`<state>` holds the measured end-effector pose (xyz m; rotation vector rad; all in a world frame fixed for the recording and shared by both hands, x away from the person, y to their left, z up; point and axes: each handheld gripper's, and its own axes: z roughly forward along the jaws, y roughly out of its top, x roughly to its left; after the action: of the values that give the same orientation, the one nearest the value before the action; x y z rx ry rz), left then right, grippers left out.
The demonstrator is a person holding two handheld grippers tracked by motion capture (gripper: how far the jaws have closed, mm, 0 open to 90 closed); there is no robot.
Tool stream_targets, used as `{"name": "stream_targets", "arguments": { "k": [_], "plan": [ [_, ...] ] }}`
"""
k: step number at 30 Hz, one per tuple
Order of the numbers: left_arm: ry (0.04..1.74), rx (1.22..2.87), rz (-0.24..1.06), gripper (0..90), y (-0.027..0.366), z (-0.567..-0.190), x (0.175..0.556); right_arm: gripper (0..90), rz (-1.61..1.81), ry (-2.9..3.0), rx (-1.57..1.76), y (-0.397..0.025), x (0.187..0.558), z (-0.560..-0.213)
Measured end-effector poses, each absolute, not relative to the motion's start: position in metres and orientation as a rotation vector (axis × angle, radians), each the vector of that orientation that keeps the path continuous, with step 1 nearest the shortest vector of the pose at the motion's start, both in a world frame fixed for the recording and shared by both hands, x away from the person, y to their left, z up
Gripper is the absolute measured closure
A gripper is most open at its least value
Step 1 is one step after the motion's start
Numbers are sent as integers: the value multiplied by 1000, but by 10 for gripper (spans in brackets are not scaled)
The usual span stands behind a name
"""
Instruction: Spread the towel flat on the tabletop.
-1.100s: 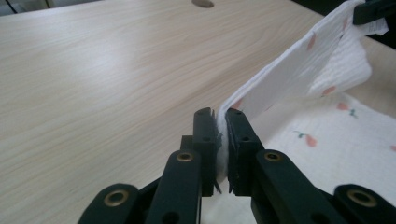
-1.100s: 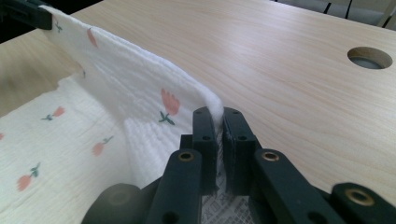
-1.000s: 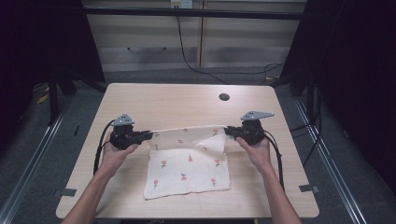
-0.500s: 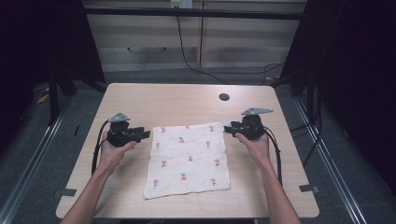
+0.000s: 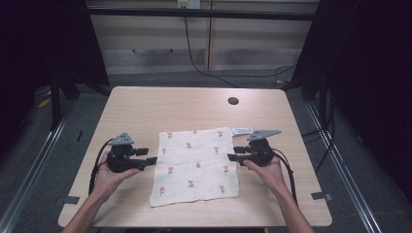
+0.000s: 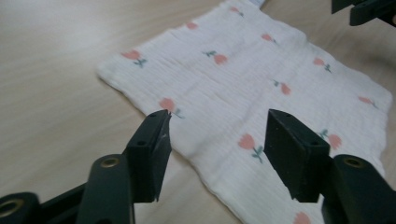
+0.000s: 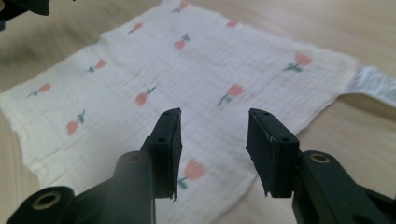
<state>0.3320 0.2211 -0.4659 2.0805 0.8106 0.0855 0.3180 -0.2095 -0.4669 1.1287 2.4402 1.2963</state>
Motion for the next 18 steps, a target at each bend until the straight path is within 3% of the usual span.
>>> {"name": "stream_targets", "arguments": {
  "k": [2,3,8,18],
  "plan": [
    [807,2101,59,450,213,-475,330,491,1254,2477,1122,-204,315,-477],
    [800,2117,58,509,210,-479,330,467,1227,2492,1136,-200,315,-486],
    [802,2154,82,548,196,-487,328,467,1194,2512,1134,-194,317,-498],
    [786,2176,174,614,192,-503,322,551,1106,2479,1052,-186,311,-505]
  ]
}}
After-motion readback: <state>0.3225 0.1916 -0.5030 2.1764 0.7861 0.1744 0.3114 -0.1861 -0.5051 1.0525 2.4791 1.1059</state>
